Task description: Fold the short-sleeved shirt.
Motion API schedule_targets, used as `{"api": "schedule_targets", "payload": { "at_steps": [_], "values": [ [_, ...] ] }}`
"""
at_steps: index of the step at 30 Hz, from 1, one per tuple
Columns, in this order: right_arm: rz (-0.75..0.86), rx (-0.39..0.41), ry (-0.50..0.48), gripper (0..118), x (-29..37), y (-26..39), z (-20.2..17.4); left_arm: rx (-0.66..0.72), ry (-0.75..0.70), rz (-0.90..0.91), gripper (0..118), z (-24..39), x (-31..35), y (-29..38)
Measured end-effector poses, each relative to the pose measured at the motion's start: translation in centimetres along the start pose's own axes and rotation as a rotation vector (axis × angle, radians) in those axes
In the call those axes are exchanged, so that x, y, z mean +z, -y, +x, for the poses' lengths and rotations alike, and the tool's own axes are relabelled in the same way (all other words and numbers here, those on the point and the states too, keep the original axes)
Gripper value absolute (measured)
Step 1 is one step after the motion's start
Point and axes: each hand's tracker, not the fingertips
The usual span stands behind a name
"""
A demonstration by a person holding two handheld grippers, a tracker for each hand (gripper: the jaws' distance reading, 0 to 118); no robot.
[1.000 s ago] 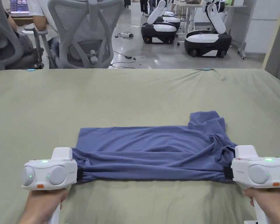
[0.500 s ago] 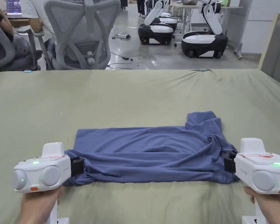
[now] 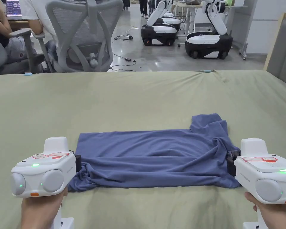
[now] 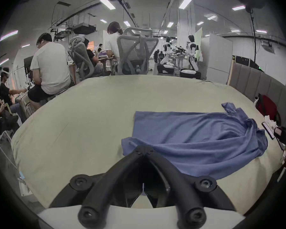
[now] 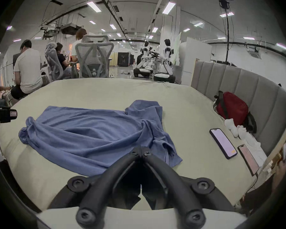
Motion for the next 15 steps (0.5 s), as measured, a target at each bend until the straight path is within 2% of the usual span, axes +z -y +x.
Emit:
{"api": "schedule_targets", "payload": {
  "at_steps": [7,15],
  "values": [
    [0.011,0.020,-0.015,0,-0.6,-0.1,0.0,0.022,0.029,-0.035,0,-0.8,-4.5,-3.9],
    [0.011,0.020,-0.049,0,-2.9,-0.4,-0.8,0.023,0.041,-0.197,0,-0.5,-16.5,-8.7]
  ]
}}
